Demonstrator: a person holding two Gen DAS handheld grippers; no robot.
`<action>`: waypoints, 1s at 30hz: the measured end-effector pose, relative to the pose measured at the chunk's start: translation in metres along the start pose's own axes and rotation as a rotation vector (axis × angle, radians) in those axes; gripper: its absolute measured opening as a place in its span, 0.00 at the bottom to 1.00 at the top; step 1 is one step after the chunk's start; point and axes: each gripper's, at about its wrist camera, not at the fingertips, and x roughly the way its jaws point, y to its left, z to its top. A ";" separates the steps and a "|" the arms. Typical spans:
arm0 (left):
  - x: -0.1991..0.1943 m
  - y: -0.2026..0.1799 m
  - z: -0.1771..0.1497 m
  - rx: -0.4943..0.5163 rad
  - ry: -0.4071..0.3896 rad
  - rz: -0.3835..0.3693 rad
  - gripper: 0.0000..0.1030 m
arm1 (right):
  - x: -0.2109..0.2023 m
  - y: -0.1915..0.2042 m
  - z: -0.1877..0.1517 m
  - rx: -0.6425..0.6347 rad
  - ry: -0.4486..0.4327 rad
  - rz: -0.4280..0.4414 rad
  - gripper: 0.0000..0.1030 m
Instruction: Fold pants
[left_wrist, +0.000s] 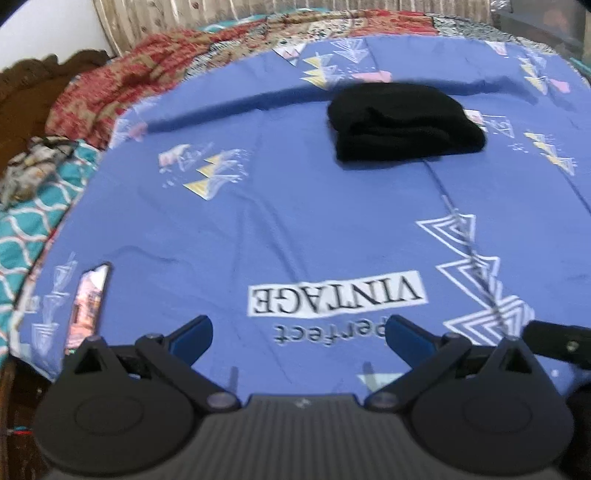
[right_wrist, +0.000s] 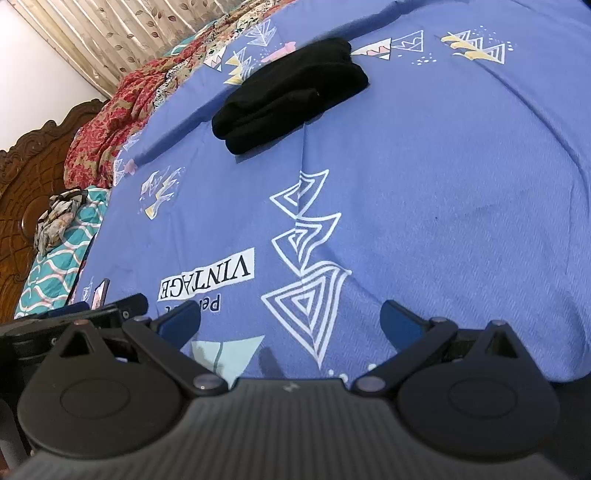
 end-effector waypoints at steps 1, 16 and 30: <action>-0.001 -0.001 -0.001 -0.005 -0.001 -0.015 1.00 | 0.000 0.000 0.000 -0.001 0.002 -0.001 1.00; 0.009 0.008 -0.004 -0.063 0.082 -0.072 1.00 | 0.002 0.005 -0.002 -0.012 0.014 -0.013 1.00; 0.009 0.008 -0.005 -0.056 0.089 -0.092 1.00 | 0.005 0.006 -0.004 -0.005 0.036 -0.018 1.00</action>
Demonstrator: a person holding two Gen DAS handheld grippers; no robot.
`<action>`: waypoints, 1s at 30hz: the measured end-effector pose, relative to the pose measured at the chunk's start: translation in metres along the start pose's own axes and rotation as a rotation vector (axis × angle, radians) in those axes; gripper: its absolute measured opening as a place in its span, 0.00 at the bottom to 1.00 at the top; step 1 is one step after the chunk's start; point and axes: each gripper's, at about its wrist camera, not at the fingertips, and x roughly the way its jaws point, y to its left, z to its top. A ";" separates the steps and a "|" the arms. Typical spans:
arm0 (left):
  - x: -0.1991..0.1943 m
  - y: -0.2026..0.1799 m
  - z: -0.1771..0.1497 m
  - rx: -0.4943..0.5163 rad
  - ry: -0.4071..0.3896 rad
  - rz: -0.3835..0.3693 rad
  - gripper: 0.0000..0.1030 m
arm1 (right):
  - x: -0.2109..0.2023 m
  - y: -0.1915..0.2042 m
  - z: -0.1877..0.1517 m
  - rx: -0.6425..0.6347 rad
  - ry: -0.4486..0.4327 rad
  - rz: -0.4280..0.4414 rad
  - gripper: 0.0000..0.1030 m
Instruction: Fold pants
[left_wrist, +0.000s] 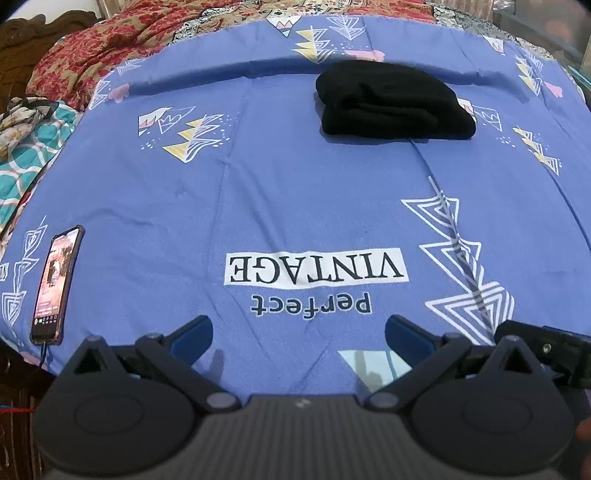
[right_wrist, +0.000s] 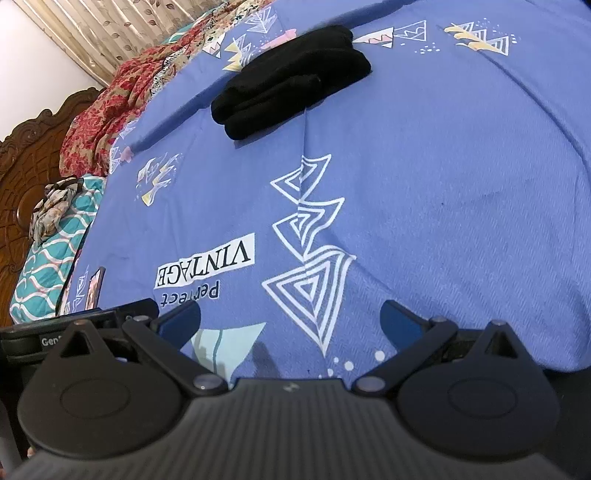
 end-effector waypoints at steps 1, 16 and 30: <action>0.000 0.000 0.000 0.002 -0.001 0.002 1.00 | 0.000 0.000 0.000 0.001 0.001 0.000 1.00; -0.002 0.005 0.004 -0.019 -0.023 0.003 1.00 | 0.002 0.001 -0.001 -0.001 0.006 -0.003 1.00; 0.001 -0.001 0.002 0.011 -0.009 0.039 1.00 | 0.002 0.001 -0.003 0.002 0.003 -0.006 1.00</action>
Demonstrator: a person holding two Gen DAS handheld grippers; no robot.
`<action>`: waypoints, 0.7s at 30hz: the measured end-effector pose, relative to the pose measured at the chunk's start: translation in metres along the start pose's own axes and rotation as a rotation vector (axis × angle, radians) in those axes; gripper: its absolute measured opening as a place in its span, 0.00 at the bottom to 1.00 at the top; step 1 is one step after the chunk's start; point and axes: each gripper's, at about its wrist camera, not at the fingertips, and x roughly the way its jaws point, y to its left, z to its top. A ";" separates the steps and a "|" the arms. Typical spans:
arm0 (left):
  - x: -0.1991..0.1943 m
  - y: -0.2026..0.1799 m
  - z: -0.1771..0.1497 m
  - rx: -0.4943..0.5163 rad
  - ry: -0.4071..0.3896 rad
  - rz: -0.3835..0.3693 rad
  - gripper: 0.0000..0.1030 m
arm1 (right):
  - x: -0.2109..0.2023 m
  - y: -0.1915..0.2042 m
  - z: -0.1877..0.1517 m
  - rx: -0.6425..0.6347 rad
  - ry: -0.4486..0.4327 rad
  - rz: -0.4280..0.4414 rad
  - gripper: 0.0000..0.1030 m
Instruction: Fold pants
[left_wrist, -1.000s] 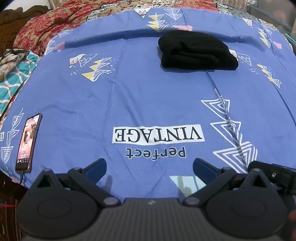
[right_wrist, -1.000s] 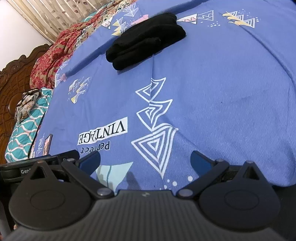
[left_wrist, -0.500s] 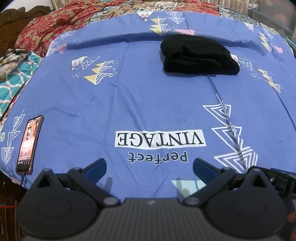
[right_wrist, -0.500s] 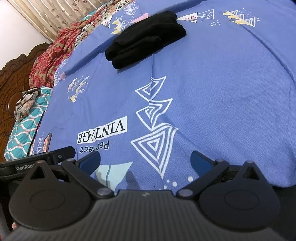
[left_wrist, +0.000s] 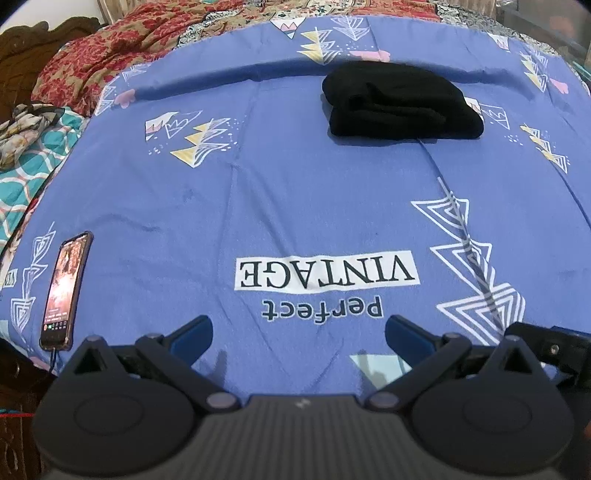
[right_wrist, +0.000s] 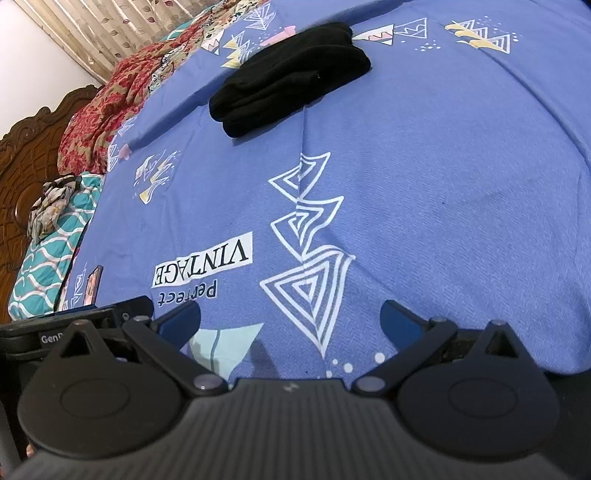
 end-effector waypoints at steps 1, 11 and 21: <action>-0.001 0.001 0.000 0.001 -0.003 0.003 1.00 | 0.000 0.000 0.000 0.000 0.000 0.000 1.00; 0.001 0.000 -0.001 0.011 0.000 0.024 1.00 | -0.002 0.000 -0.001 0.004 0.002 0.000 1.00; 0.005 -0.004 -0.002 0.030 0.025 0.040 1.00 | -0.002 0.002 -0.004 -0.004 0.011 -0.004 1.00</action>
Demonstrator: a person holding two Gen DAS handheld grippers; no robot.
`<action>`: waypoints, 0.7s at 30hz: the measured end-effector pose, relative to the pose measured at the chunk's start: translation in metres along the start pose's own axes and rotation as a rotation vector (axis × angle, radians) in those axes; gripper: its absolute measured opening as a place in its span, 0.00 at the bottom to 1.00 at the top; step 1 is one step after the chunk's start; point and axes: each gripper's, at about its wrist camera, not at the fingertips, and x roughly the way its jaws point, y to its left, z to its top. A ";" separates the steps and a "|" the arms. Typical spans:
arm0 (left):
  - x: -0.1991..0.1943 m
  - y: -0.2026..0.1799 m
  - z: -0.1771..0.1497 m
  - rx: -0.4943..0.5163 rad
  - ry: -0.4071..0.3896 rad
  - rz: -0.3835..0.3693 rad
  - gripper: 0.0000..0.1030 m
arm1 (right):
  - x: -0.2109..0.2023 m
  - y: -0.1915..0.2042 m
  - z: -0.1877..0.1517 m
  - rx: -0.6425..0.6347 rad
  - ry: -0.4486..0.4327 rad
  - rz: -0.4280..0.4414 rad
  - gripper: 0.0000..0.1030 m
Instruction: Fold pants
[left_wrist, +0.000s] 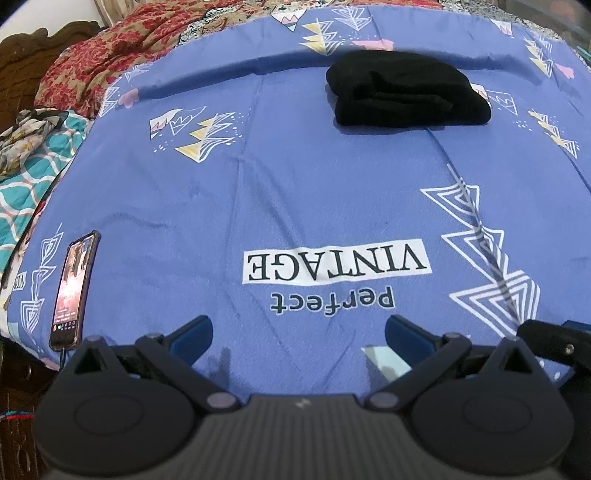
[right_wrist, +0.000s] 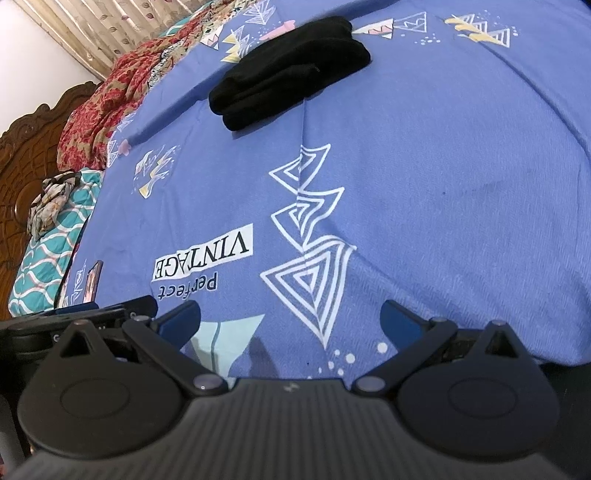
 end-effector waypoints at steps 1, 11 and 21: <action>0.000 -0.001 -0.001 0.003 -0.001 -0.001 1.00 | -0.001 0.001 0.000 -0.003 -0.004 -0.001 1.00; 0.002 -0.003 -0.003 0.025 -0.002 0.050 1.00 | 0.002 -0.002 -0.001 0.008 0.008 0.005 1.00; 0.005 -0.008 -0.004 0.049 0.008 0.049 1.00 | 0.002 -0.005 0.000 0.021 0.011 0.004 1.00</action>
